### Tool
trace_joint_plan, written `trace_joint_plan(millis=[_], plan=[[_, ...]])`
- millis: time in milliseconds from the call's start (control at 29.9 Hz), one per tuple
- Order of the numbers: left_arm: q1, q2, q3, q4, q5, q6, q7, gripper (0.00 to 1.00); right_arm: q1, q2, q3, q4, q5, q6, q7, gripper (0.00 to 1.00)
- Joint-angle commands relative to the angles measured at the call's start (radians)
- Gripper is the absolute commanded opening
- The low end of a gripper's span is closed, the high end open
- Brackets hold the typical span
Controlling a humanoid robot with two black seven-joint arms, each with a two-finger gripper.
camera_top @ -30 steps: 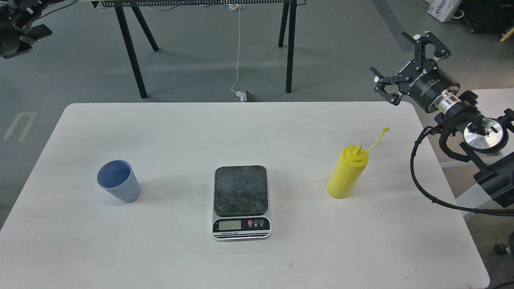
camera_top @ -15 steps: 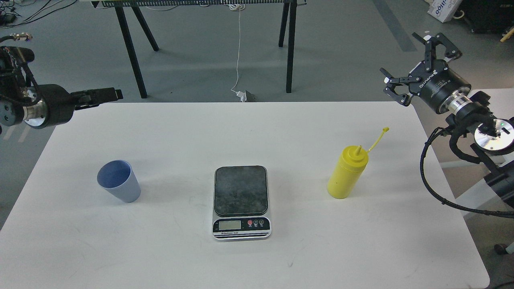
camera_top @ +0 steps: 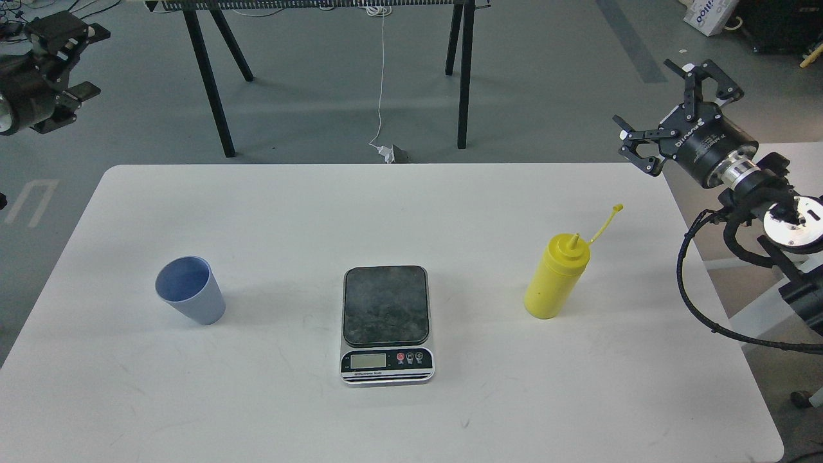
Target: Pour seasoning into cup on scale with both arms
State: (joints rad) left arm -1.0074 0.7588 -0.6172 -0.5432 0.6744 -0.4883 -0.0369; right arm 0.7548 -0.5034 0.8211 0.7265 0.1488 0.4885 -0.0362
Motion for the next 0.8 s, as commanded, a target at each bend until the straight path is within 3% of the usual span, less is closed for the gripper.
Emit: trace_joint_plan(millis=[0, 234, 535, 602, 702, 769], plan=[[-0.062, -0.061, -0.006, 0.049, -0.192, 0.000, 0.095, 1.00, 0.000, 0.006, 0.001, -0.001, 0.000, 0.000, 0.001, 0.99], [-0.206, -0.137, -0.006, 0.137, -0.492, 0.000, 0.111, 1.00, 0.000, 0.012, 0.000, -0.001, 0.000, 0.000, 0.002, 0.99], [-0.263, -0.173, -0.047, 0.137, -0.784, 0.000, 0.065, 1.00, 0.000, 0.025, 0.004, 0.002, 0.000, 0.000, 0.004, 0.99], [-0.257, -0.212, -0.105, 0.138, -0.876, 0.000, 0.023, 1.00, 0.000, 0.025, 0.004, 0.001, 0.000, 0.000, 0.004, 0.99], [-0.258, -0.266, -0.113, 0.143, -0.901, 0.000, -0.084, 1.00, 0.000, 0.028, 0.004, 0.001, 0.000, 0.000, 0.004, 0.99], [-0.264, -0.266, -0.113, 0.160, -0.901, 0.000, -0.113, 1.00, 0.001, 0.032, 0.004, 0.001, 0.000, 0.000, 0.004, 0.99]])
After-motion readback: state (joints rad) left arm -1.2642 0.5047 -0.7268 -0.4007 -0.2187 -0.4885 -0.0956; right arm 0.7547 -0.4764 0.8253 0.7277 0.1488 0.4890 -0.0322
